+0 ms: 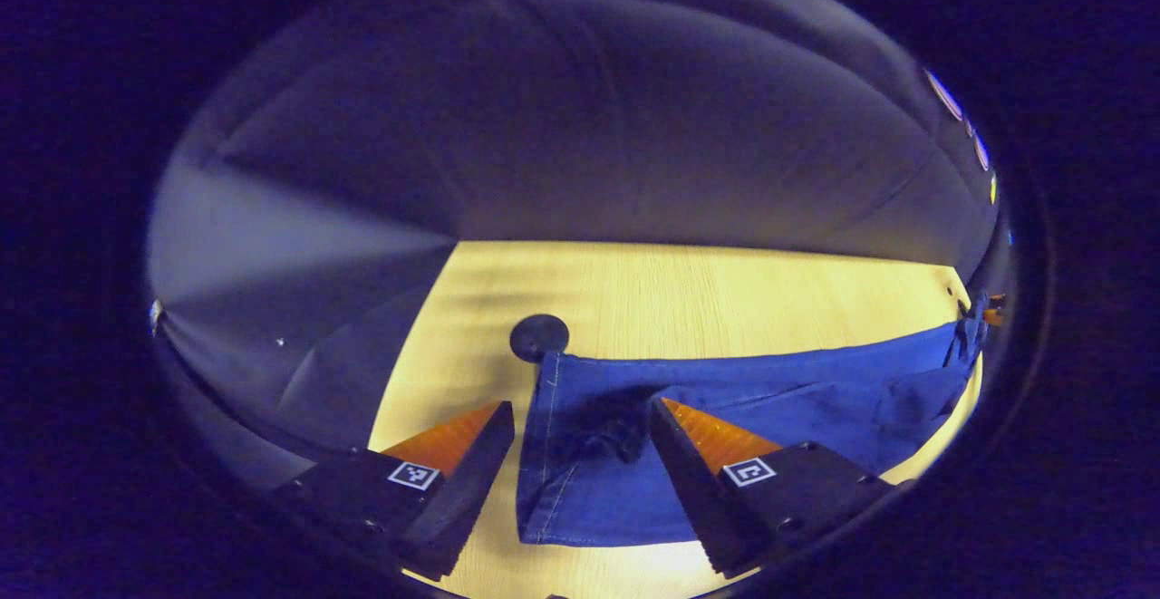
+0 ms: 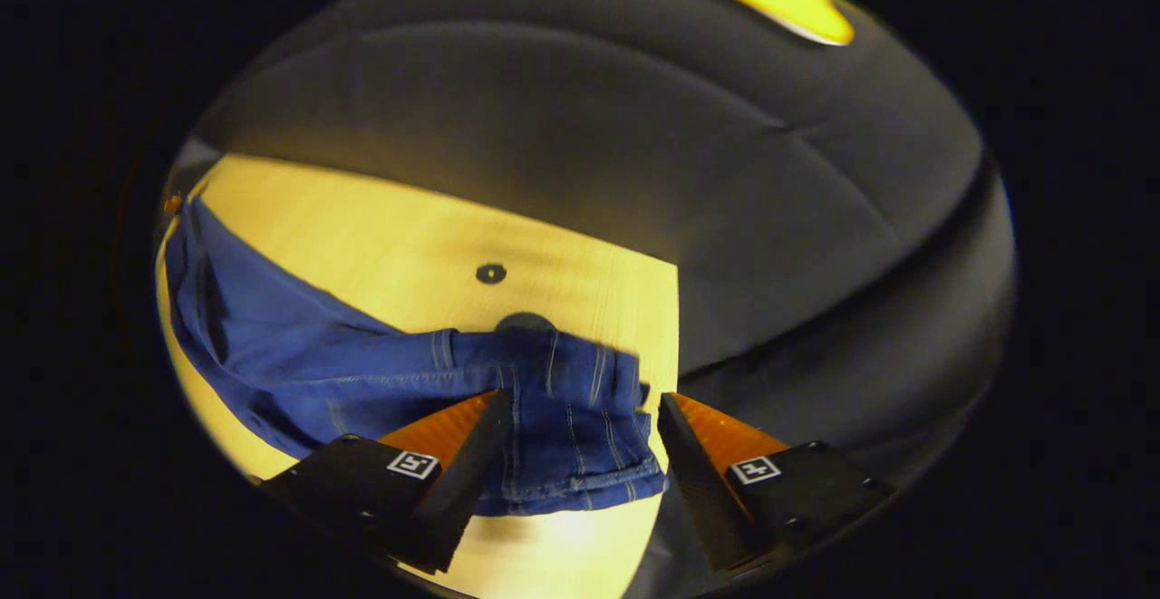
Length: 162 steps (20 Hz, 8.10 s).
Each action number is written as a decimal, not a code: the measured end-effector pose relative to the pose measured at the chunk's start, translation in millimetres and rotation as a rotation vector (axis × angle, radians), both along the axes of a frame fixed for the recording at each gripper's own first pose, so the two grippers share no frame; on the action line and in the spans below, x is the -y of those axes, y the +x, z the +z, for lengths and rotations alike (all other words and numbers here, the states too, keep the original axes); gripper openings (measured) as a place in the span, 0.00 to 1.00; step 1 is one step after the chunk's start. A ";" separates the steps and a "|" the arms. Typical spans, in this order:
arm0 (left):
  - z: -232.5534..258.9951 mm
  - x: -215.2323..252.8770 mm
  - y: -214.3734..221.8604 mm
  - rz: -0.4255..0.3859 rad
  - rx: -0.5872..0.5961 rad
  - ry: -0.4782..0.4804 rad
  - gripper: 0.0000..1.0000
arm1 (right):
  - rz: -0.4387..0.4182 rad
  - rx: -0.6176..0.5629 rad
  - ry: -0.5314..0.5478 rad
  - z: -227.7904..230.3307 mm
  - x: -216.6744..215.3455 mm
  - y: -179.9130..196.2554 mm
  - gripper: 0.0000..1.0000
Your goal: Grasp the waist and the cuffs of the jeans and fold them to make the two legs overlap; first hold the waist and fold one-third of the jeans toward the cuffs, then hold the cuffs and fold the remaining one-third in the same direction to finish folding.
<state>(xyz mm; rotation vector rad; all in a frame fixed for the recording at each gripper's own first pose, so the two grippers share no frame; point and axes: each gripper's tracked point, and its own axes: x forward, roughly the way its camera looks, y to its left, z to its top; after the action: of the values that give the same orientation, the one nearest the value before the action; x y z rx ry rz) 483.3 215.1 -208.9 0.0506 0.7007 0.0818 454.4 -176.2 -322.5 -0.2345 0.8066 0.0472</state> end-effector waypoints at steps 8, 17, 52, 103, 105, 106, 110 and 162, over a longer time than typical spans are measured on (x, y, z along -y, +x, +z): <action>106.8 49.5 -92.3 -0.005 0.403 -0.023 0.98 | -0.310 0.313 0.236 8.7 5.0 -37.0 0.97; 110.9 149.9 -197.4 -0.047 0.441 -0.222 0.98 | -0.602 0.316 0.380 -61.7 35.5 -10.9 0.98; 58.4 229.0 -179.0 -0.141 0.324 -0.358 0.95 | -0.108 0.749 0.394 109.5 -7.0 -81.0 0.12; 41.0 27.1 -92.7 0.130 0.360 -0.322 0.02 | 0.173 0.374 0.289 -3.8 89.4 -131.3 0.96; 93.8 80.5 -93.4 0.062 0.407 -0.320 0.06 | 0.139 0.392 0.269 12.8 113.9 -127.7 0.96; 110.2 105.6 -91.9 0.023 0.416 -0.324 0.06 | 0.128 0.398 0.260 19.8 124.8 -126.5 0.96; 187.3 214.9 -92.1 -0.156 0.470 -0.319 0.06 | 0.074 0.403 0.227 42.3 168.3 -130.9 0.96; 294.5 201.1 -457.6 -0.274 0.693 -0.144 0.96 | 0.100 0.804 0.300 332.9 116.0 -471.3 0.96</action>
<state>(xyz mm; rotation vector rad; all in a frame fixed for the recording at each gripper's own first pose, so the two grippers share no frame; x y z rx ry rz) 25.7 14.0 85.6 -0.0216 0.0016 -0.2080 -16.9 -292.2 10.4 0.0030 -0.0180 0.1549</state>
